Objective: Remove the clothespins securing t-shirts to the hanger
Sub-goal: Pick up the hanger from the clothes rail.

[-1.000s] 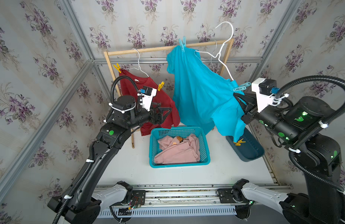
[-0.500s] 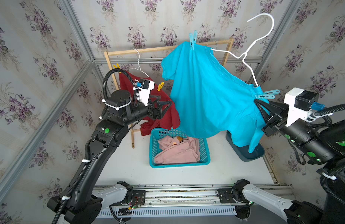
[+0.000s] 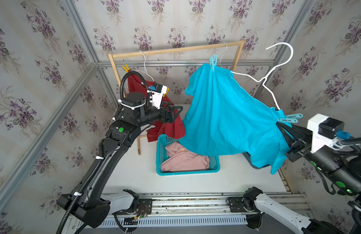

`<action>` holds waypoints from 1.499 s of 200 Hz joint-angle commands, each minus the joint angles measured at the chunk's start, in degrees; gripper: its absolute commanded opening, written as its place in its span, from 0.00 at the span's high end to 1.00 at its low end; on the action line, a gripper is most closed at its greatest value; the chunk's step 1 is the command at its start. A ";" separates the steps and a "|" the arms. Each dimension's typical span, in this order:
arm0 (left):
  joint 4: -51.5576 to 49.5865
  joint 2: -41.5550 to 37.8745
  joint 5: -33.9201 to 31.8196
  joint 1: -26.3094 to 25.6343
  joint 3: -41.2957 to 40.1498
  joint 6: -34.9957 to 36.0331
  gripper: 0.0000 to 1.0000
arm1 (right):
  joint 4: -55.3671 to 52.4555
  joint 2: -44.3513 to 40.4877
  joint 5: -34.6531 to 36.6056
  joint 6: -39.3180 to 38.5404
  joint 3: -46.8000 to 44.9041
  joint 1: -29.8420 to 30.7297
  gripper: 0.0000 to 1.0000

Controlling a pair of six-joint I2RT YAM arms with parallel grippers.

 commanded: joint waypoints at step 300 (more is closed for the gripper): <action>-1.71 -13.19 12.08 0.04 -2.21 8.90 0.18 | 9.83 16.78 -32.42 -16.62 -17.14 1.08 1.00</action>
